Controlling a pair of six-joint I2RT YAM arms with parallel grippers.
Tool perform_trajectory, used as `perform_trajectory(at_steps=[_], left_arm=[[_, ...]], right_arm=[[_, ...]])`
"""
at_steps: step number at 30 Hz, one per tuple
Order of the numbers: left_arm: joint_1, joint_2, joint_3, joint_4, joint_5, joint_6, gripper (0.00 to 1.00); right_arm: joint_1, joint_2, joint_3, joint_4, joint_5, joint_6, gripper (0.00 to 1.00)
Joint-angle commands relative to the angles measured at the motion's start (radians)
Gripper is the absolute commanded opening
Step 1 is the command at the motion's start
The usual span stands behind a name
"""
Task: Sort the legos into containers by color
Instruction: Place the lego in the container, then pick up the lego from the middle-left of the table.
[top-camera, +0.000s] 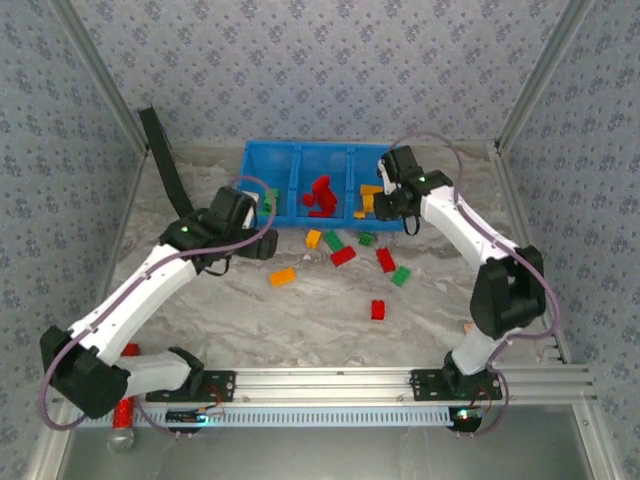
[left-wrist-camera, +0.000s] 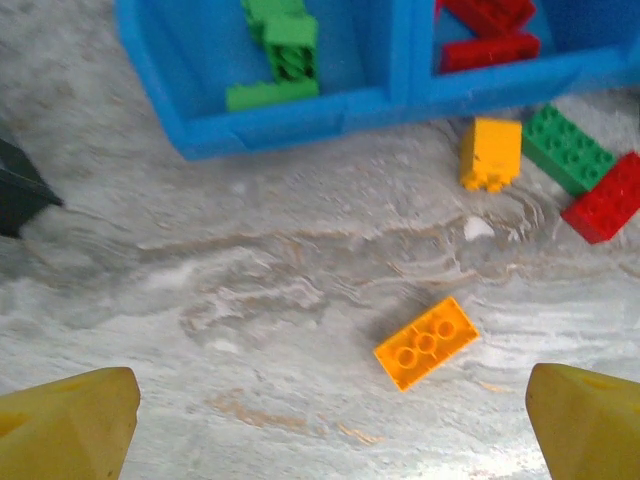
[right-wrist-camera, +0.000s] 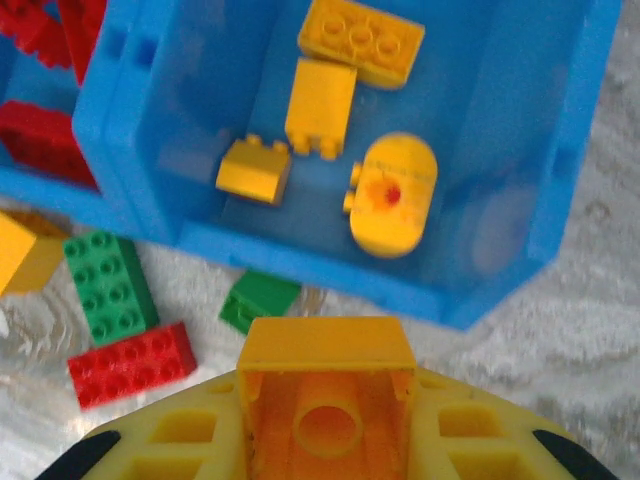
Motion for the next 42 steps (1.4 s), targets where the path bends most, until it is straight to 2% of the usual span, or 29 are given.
perform_trajectory(at_steps=[1, 8, 19, 29, 32, 38, 42], left_arm=[[-0.047, 0.06, -0.008, 0.012, 0.027, -0.056, 0.99], [-0.096, 0.157, 0.007, 0.039, 0.049, -0.073, 0.99], [-0.116, 0.257, 0.058, 0.011, 0.066, -0.08, 0.98], [-0.219, 0.376, 0.17, -0.022, 0.079, -0.07, 0.97], [-0.258, 0.42, 0.224, -0.042, 0.117, -0.077, 0.95], [-0.364, 0.515, 0.346, -0.095, 0.128, -0.188, 0.92], [-0.405, 0.583, 0.438, -0.131, 0.165, -0.252, 0.91]], right_arm=[[-0.009, 0.082, 0.094, -0.019, -0.022, -0.061, 0.3], [-0.033, 0.226, 0.21, -0.023, -0.014, -0.085, 0.32], [-0.043, 0.316, 0.205, 0.02, -0.039, -0.097, 0.37], [-0.064, 0.293, 0.191, 0.023, -0.075, -0.107, 0.5], [-0.064, 0.277, 0.188, 0.022, -0.08, -0.107, 0.51], [-0.071, 0.223, 0.185, 0.015, -0.089, -0.1, 0.53], [-0.077, 0.183, 0.178, 0.012, -0.097, -0.094, 0.54]])
